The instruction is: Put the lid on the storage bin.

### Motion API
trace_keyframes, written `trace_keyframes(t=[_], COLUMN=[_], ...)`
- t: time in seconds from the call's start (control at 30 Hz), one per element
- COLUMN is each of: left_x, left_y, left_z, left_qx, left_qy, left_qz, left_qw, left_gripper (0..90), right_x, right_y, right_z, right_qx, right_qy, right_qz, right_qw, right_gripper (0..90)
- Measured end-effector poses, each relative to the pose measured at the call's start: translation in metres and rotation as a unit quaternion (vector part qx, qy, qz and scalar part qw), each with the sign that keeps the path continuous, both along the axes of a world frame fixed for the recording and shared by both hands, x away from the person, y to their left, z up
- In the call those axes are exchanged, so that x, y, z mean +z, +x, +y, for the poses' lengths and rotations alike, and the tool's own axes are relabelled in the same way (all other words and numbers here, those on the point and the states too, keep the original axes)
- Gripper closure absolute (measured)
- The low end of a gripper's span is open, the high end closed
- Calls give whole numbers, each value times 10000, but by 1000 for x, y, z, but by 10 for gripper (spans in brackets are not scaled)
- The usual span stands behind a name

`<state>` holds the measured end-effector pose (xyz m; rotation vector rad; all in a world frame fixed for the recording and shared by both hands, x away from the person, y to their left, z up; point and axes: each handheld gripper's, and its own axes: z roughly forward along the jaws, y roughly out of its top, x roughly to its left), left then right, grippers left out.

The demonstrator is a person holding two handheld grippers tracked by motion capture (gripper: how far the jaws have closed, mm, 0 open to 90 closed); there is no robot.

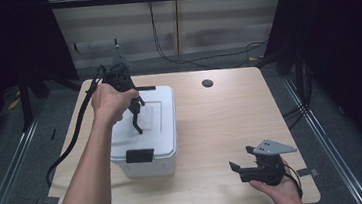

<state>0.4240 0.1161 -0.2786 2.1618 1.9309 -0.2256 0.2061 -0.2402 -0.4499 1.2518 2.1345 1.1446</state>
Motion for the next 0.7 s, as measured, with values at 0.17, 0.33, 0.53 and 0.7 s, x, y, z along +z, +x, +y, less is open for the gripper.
trace_keyframes(t=[0.17, 0.33, 0.53, 0.7], left_x=[-5, -6, -10, -10], left_y=[2, 5, 7, 7], left_z=[-1, -1, -5, -3], left_qx=[-32, -75, -96, -73], left_qy=[63, 80, 33, 3], left_qz=[80, 132, 155, 129], left_qw=[9999, 9999, 9998, 9999], left_gripper=[849, 849, 848, 848], right_x=[0, -1, -1, -1], right_y=[0, 0, 0, 0], right_z=[-1, 1, 1, 1], right_qx=[-2, 52, 31, 56], right_qy=[21, -15, -16, -27], right_qz=[-10, -1, 10, 1], right_qw=[10000, 10000, 10000, 10000], right_gripper=[193, 196, 197, 197])
